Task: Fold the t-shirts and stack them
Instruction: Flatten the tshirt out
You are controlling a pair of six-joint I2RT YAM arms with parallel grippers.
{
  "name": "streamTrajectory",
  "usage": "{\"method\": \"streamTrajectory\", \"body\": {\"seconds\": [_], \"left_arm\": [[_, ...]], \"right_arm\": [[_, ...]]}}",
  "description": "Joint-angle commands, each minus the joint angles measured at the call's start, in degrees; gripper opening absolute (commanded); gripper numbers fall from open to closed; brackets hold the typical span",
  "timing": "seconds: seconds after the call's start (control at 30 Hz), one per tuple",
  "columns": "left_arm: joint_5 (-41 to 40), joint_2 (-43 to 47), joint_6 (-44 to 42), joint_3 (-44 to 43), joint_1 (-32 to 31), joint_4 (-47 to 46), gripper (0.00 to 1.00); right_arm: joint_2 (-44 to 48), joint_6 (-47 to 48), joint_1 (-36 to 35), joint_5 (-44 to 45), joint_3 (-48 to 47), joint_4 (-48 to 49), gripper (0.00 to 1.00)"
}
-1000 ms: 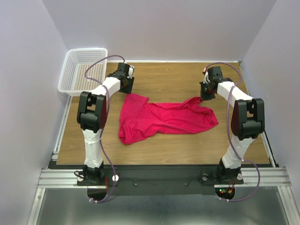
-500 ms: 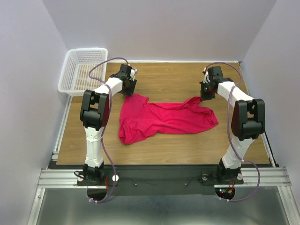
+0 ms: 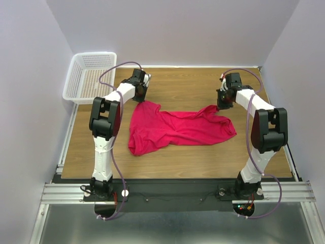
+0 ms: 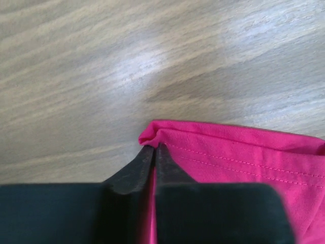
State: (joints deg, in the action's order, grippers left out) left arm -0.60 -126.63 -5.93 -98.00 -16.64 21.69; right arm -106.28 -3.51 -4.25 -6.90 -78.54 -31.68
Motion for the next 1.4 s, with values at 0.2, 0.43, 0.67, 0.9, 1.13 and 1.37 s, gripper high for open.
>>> {"method": "streamTrajectory", "body": {"seconds": [0.2, 0.43, 0.67, 0.9, 1.13, 1.37], "left_arm": [[-0.8, 0.3, -0.4, 1.0, 1.5, 3.8, 0.00], [-6.5, 12.6, 0.0, -9.5, 3.5, 5.0, 0.00], [-14.1, 18.9, -0.3, -34.6, 4.3, 9.2, 0.00], [-14.1, 40.1, 2.0, -22.1, 4.2, -11.0, 0.00], [-10.7, 48.1, 1.8, -15.1, 4.2, -10.0, 0.00], [-11.8, 54.6, 1.5, -14.0, 4.2, -8.0, 0.00]], "right_arm": [[3.8, 0.3, -0.5, 3.5, -2.6, 0.9, 0.01], [7.4, 0.0, -0.4, 14.4, -17.7, 0.8, 0.01], [10.5, 6.2, -0.4, 24.6, -35.4, 0.9, 0.01], [15.7, 10.3, -0.4, 23.4, -44.8, 1.2, 0.01], [23.4, 9.0, -0.4, 21.9, -37.8, 1.5, 0.01], [30.8, 9.7, -0.5, 22.2, -34.8, 1.5, 0.01]]}}
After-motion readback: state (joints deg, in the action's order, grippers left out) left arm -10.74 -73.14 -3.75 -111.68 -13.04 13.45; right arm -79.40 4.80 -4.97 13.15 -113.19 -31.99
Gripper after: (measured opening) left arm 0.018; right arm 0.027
